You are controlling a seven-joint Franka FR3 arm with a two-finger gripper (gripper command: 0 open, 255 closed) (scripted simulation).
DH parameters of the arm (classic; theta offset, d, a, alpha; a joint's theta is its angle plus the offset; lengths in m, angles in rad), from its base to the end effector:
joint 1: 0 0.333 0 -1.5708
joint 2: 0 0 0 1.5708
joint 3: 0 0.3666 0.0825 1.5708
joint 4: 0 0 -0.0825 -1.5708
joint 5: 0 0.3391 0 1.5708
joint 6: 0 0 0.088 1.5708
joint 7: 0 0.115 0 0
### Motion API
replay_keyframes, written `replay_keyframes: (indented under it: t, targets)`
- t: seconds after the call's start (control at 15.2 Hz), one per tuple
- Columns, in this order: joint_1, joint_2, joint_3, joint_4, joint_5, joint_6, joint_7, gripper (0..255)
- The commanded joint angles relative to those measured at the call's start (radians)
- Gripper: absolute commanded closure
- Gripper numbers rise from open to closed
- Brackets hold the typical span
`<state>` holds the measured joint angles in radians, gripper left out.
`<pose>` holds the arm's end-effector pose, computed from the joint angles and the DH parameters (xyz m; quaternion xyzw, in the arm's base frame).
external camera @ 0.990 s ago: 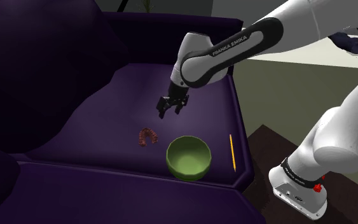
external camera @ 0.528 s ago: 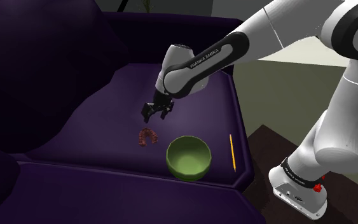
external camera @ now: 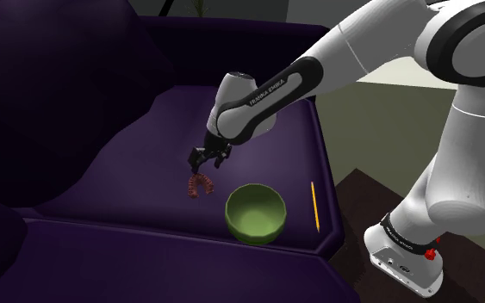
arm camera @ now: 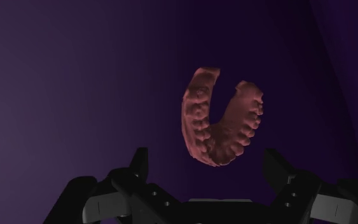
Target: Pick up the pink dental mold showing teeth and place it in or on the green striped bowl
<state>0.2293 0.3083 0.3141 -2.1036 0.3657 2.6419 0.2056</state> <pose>0.5132 0.2866 0.3741 -0.9820 -0.0051 -0.0507 0.1820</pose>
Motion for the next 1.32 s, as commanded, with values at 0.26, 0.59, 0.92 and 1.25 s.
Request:
replay_keyframes:
  t: [0.26,0.59,0.92,1.25]
  targets:
    - [0.001,0.003,0.0,0.001,-0.001,0.002,0.0,0]
    - [0.001,0.003,0.0,0.001,-0.001,0.002,0.0,255]
    - [0.001,0.003,0.0,0.001,-0.001,0.002,0.0,255]
    - [0.709,-0.065,-0.491,-0.414,0.155,0.869,0.137,0]
